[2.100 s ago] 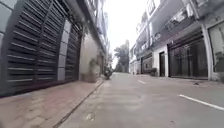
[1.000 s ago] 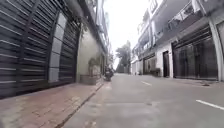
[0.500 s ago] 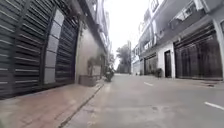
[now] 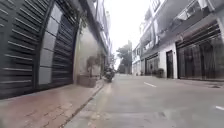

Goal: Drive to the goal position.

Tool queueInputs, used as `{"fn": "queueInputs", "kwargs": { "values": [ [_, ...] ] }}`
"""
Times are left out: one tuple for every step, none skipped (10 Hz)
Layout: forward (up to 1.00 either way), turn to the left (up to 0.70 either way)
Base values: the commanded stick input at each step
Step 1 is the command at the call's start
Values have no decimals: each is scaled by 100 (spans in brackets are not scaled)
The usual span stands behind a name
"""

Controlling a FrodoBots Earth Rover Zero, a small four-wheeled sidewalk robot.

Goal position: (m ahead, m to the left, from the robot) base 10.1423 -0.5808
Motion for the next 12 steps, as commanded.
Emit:
{"fn": "queueInputs", "kwargs": {
  "values": [
    [50, 0],
    [50, 0],
    [50, 0],
    [50, 0],
    [50, 0],
    [50, 0],
    [50, 0],
    [50, 0],
    [50, 0],
    [50, -10],
    [50, -35],
    [50, -48]
  ]
}}
